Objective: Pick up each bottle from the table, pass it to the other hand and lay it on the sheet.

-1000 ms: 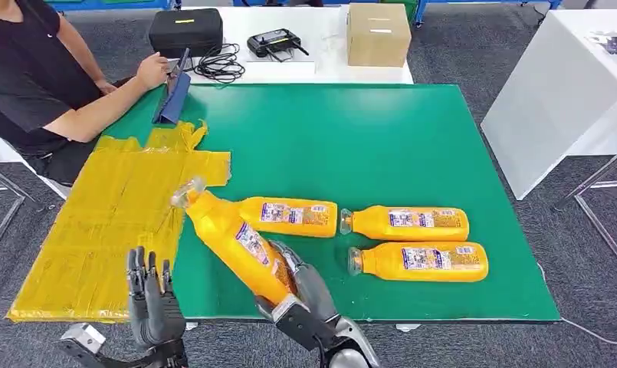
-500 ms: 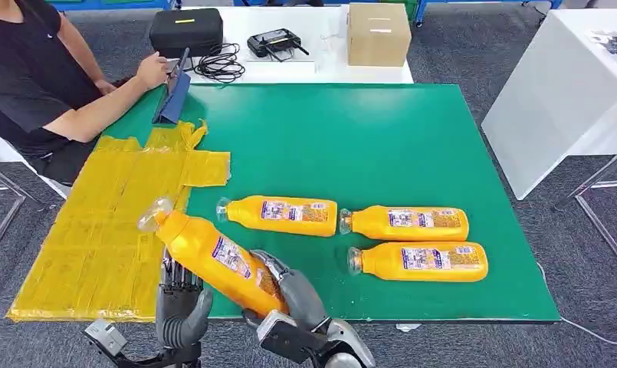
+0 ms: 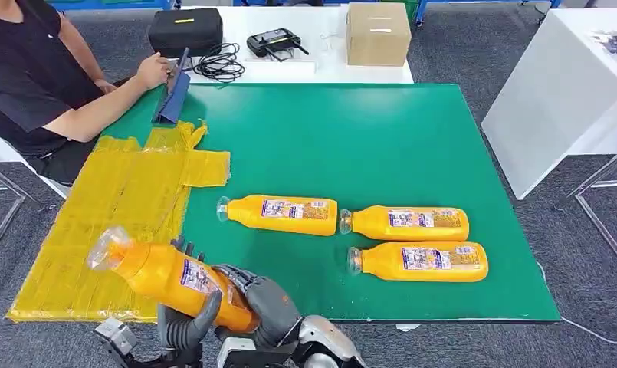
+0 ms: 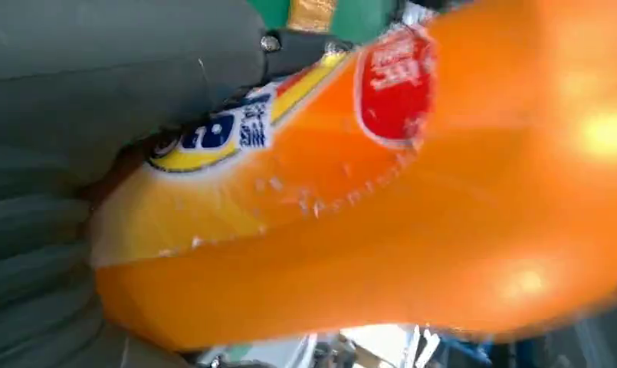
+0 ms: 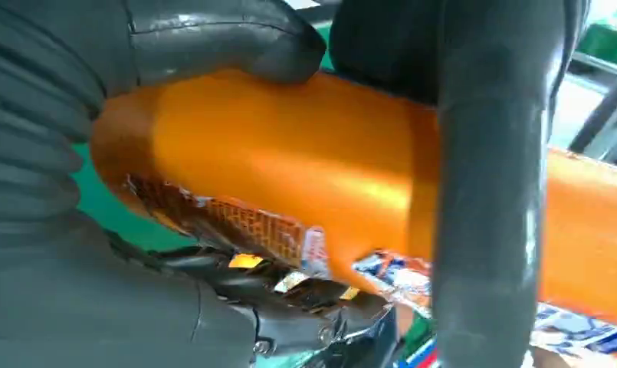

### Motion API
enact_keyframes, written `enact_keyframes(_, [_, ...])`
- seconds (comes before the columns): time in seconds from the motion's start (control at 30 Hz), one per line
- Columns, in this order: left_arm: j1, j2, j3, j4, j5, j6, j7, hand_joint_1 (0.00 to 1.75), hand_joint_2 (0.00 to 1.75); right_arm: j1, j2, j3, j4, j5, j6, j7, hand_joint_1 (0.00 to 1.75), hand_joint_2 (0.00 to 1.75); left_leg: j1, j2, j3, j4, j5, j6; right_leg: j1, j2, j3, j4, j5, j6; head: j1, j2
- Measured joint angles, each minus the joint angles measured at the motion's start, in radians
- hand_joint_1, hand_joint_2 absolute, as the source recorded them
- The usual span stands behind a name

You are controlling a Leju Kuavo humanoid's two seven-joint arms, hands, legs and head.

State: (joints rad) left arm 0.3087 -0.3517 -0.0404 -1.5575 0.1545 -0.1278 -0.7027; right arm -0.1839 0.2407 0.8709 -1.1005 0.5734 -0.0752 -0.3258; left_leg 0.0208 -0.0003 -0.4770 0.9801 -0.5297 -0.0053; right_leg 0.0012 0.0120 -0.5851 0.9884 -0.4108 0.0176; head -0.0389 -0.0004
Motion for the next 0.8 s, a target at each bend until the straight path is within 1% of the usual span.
enact_keyframes(0.2, [0.006,0.0,0.008,0.005,0.01,-0.002,-0.002,1.75,1.75,-0.032,0.005,0.034,0.027,0.019,-0.008,0.011,1.75,1.75,0.0,0.0,0.0,0.0,0.0,0.0,0.0,0.0,0.0,0.0,0.0,0.0,0.0,0.0])
enact_keyframes(0.47, [0.006,0.0,0.011,0.005,0.012,-0.002,-0.002,1.75,1.75,-0.034,0.006,0.039,0.031,0.019,-0.014,0.014,1.75,1.75,0.0,0.0,0.0,0.0,0.0,0.0,0.0,0.0,0.0,0.0,0.0,0.0,0.0,0.0])
enact_keyframes(0.5, [0.006,0.0,0.011,0.005,0.013,-0.002,-0.002,1.75,1.75,-0.034,0.006,0.04,0.032,0.019,-0.015,0.015,1.34,1.75,0.0,0.0,0.0,0.0,0.0,0.0,0.0,0.0,0.0,0.0,0.0,0.0,0.0,0.0])
enact_keyframes(0.6, [0.007,0.0,0.014,-0.003,0.03,0.003,-0.002,1.75,1.75,-0.035,0.008,0.046,0.04,0.022,-0.043,0.026,1.34,1.75,0.0,0.0,0.0,0.0,0.0,0.0,0.0,0.0,0.0,0.0,0.0,0.0,0.0,0.0])
enact_keyframes(0.63, [0.008,0.0,0.013,-0.035,-0.002,0.036,0.0,1.75,1.75,-0.031,0.008,0.046,0.04,0.032,-0.074,0.035,1.34,1.75,0.0,0.0,0.0,0.0,0.0,0.0,0.0,0.0,-0.001,0.0,0.0,0.0,-0.001,0.0])
enact_keyframes(0.67, [0.007,0.0,0.011,-0.084,-0.145,0.122,0.002,1.75,1.75,-0.019,0.0,0.026,0.01,0.074,-0.137,0.062,1.34,1.75,0.0,0.0,0.001,0.0,0.0,0.0,0.0,0.0,-0.001,0.0,0.0,0.0,0.0,0.0])
enact_keyframes(0.7, [0.003,0.0,0.001,-0.119,-0.237,0.176,0.003,1.75,1.75,-0.01,-0.007,-0.001,-0.024,0.103,-0.167,0.076,0.0,1.75,0.0,0.001,0.0,0.0,0.0,0.0,0.0,0.0,-0.001,0.0,0.0,0.0,0.0,0.0])
enact_keyframes(0.8, [0.001,0.0,-0.005,-0.138,-0.247,0.185,0.003,1.75,1.75,-0.006,-0.011,-0.013,-0.046,0.109,-0.172,0.078,0.0,1.75,0.0,0.001,0.001,0.0,0.0,0.0,0.0,0.0,-0.001,0.0,0.0,0.0,0.0,0.0])
